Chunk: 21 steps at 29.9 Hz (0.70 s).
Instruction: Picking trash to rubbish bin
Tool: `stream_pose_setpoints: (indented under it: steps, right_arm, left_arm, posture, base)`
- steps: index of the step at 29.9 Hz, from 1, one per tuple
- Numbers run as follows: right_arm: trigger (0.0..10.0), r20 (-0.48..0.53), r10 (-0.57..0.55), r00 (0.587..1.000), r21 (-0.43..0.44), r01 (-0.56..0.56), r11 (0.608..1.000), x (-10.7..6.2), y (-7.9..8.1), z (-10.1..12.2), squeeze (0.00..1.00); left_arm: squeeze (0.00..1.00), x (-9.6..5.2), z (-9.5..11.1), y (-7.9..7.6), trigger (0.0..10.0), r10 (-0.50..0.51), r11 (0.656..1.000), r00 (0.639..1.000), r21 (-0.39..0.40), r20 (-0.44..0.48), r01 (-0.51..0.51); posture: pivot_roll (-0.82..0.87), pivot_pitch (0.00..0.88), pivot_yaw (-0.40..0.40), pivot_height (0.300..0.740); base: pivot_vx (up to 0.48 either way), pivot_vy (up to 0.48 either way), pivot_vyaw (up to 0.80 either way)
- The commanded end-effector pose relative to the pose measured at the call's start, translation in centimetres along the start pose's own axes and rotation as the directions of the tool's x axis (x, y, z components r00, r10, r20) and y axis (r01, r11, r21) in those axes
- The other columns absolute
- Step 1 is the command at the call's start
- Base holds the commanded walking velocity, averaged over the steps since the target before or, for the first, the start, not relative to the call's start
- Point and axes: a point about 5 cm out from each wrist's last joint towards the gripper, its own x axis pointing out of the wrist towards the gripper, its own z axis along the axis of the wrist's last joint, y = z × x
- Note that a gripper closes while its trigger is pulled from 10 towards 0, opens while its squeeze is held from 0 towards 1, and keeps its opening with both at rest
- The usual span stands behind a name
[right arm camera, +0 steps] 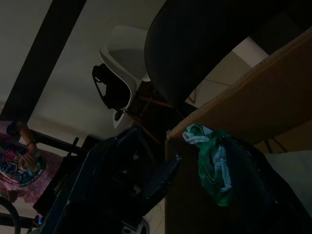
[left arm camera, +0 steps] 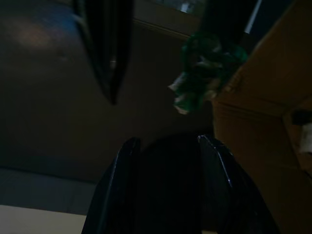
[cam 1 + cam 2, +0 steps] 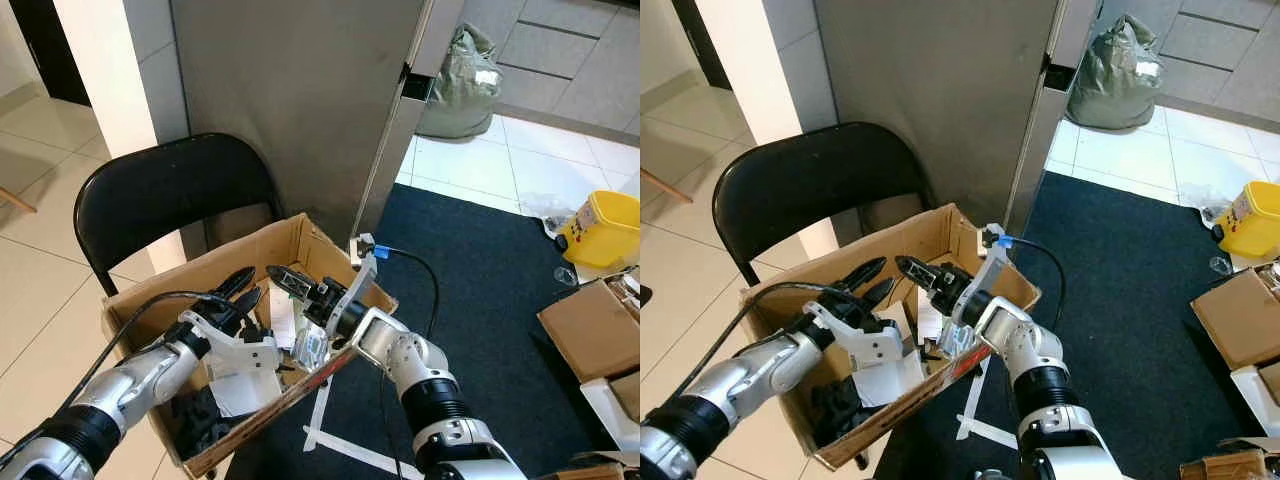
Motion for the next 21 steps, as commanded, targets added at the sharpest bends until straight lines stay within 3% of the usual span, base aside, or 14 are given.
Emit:
stream_pose_setpoints:
  steps: [1,7,8,9,10,12,13,15,17,20,21]
  right_arm:
    - [10.0,0.009,0.043,0.999,0.074,-0.043,0.996,0.7,0.9,-1.7,0.00]
    - [10.0,0.015,0.049,0.999,0.068,-0.050,0.996,0.7,1.0,-1.6,0.00]
    - [10.0,0.010,0.058,0.998,0.043,-0.058,0.997,0.7,1.1,-1.6,0.00]
    - [10.0,0.009,0.054,0.998,0.027,-0.054,0.998,0.7,1.1,-1.6,0.00]
    - [10.0,0.009,0.047,0.999,0.012,-0.047,0.999,0.6,1.0,-1.6,0.00]
    - [10.0,0.012,0.041,0.999,0.008,-0.041,0.999,0.6,0.9,-1.5,0.00]
    - [10.0,0.018,0.035,0.999,0.005,-0.036,0.999,0.5,0.8,-1.4,0.00]
    - [10.0,0.019,0.034,0.999,0.005,-0.035,0.999,0.5,0.8,-1.4,0.00]
    - [10.0,0.026,0.033,0.999,-0.011,-0.033,0.999,0.5,0.8,-1.3,0.00]
    - [10.0,0.072,0.039,0.997,-0.051,-0.035,0.998,0.5,0.9,-0.8,0.00]
    - [10.0,0.072,0.039,0.997,-0.051,-0.035,0.998,0.5,0.9,-0.8,0.00]
  left_arm:
    - [0.00,-0.3,-0.1,0.7,10.0,0.060,0.998,0.998,-0.010,0.012,-0.060]
    - [0.00,-0.3,-1.1,0.8,10.0,0.104,0.989,0.990,-0.093,-0.091,-0.112]
    - [0.00,-0.6,-2.1,0.7,10.0,0.130,0.954,0.966,-0.237,-0.225,-0.183]
    - [0.00,-0.8,-2.5,0.5,10.0,0.124,0.931,0.953,-0.299,-0.277,-0.208]
    - [0.00,-1.0,-2.5,-0.1,10.0,0.092,0.882,0.942,-0.412,-0.324,-0.228]
    - [0.00,-1.0,-1.8,-0.5,10.0,0.083,0.833,0.947,-0.500,-0.309,-0.236]
    - [0.00,-1.1,-1.0,-0.8,10.0,0.086,0.778,0.951,-0.577,-0.297,-0.250]
    - [0.00,-1.1,-0.8,-0.9,10.0,0.087,0.765,0.951,-0.592,-0.296,-0.254]
    - [0.00,-1.0,-0.1,-1.2,10.0,0.089,0.719,0.955,-0.645,-0.284,-0.259]
    - [0.00,-0.5,0.8,-0.6,10.0,0.144,0.609,0.946,-0.728,-0.289,-0.315]
    - [0.00,-0.5,0.8,-0.6,10.0,0.144,0.609,0.946,-0.728,-0.289,-0.315]
  posture:
    - [0.05,0.125,-0.103,0.740]
    - [0.05,0.124,-0.104,0.740]
    - [0.05,0.124,-0.102,0.740]
    - [0.05,0.125,-0.102,0.740]
    - [0.05,0.125,-0.102,0.740]
    - [0.05,0.127,-0.104,0.740]
    - [0.05,0.127,-0.104,0.740]
    - [0.05,0.127,-0.104,0.740]
    - [0.05,0.127,-0.104,0.740]
    - [0.05,0.134,-0.109,0.740]
    - [0.05,0.134,-0.109,0.740]
  base:
    - [0.000,0.000,0.00]
    - [0.000,0.000,0.00]
    - [0.000,0.000,0.00]
    - [0.000,0.000,0.00]
    - [0.000,0.000,0.00]
    - [0.000,0.000,0.00]
    - [0.000,0.000,0.00]
    - [0.000,0.000,0.00]
    - [0.000,0.000,0.00]
    - [0.000,0.000,0.00]
    - [0.000,0.000,0.00]
